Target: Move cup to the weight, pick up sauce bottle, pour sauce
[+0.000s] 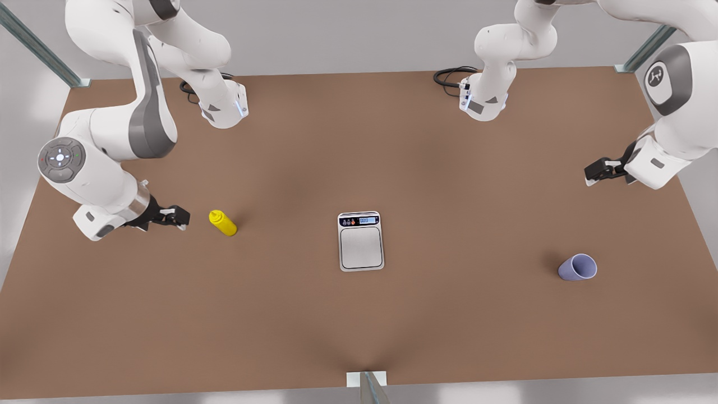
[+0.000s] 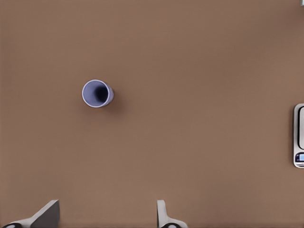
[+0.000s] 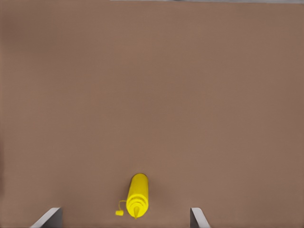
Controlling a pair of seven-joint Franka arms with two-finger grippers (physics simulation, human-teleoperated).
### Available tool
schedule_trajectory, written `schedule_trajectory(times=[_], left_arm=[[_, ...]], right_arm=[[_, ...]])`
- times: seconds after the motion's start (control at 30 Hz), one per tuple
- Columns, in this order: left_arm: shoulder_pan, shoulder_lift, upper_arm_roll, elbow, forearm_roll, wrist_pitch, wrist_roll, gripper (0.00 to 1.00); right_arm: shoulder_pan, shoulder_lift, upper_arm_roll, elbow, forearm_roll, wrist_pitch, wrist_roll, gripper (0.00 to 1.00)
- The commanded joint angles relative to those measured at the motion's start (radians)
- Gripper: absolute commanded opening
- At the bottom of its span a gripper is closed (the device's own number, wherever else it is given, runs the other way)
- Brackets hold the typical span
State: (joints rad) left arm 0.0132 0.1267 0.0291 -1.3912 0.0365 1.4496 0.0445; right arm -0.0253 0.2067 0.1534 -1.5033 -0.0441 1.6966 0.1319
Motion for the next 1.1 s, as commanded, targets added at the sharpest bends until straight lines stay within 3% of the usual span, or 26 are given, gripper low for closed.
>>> schedule_trajectory(times=[0.0, 0.03, 0.1, 0.17, 0.23, 0.27, 0.33, 0.4, 0.53, 0.67, 0.83, 1.07], left_arm=[[0.001, 0.001, 0.0, 0.0, 0.0, 0.0, 0.0, 1.0], [0.005, 0.016, 0.0, -0.002, 0.0, 0.0, -0.002, 1.0], [0.168, 0.184, 0.0, 0.0, 0.002, 0.027, 0.018, 1.0], [0.251, 0.378, 0.002, 0.0, 0.008, 0.244, 0.021, 1.0], [0.291, 0.439, 0.0, -0.015, 0.005, 0.367, 0.021, 1.0], [0.291, 0.445, 0.0, -0.038, 0.003, 0.414, 0.021, 1.0], [0.289, 0.436, 0.0, -0.149, 0.003, 0.56, 0.02, 1.0], [0.291, 0.453, -0.001, -0.154, 0.002, 0.614, 0.012, 1.0], [0.287, 0.496, -0.008, -0.154, 0.002, 0.667, 0.012, 1.0], [0.286, 0.536, -0.009, -0.15, -0.017, 0.715, 0.012, 1.0], [0.286, 0.548, -0.015, -0.15, -0.017, 0.747, 0.012, 1.0], [0.28, 0.591, -0.032, -0.149, -0.017, 0.793, 0.012, 1.0]], right_arm=[[-0.005, 0.006, 0.0, 0.002, 0.016, 0.0, 0.0, 1.0], [-0.024, 0.011, 0.0, -0.001, 0.067, 0.0, -0.006, 1.0], [-0.039, 0.03, -0.002, 0.003, 0.095, -0.002, -0.162, 1.0], [-0.097, 0.089, -0.003, 0.078, 0.22, -0.104, -0.33, 1.0], [-0.131, 0.105, -0.006, 0.097, 0.339, -0.198, -0.4, 1.0], [-0.15, 0.106, -0.003, 0.098, 0.351, -0.245, -0.468, 1.0], [-0.257, 0.115, -0.005, 0.1, 0.547, -0.345, -0.905, 1.0], [-0.303, 0.161, -0.008, 0.123, 0.537, -0.345, -1.235, 1.0], [-0.403, 0.194, -0.005, 0.101, 0.682, -0.37, -1.571, 1.0], [-0.548, 0.238, -0.005, -0.281, 1.012, -0.184, -2.221, 1.0], [-0.657, 0.26, -0.005, -0.433, 1.053, -0.132, -2.428, 1.0], [-0.614, 0.387, 0.0, -0.405, 1.044, -0.169, -2.637, 1.0]])
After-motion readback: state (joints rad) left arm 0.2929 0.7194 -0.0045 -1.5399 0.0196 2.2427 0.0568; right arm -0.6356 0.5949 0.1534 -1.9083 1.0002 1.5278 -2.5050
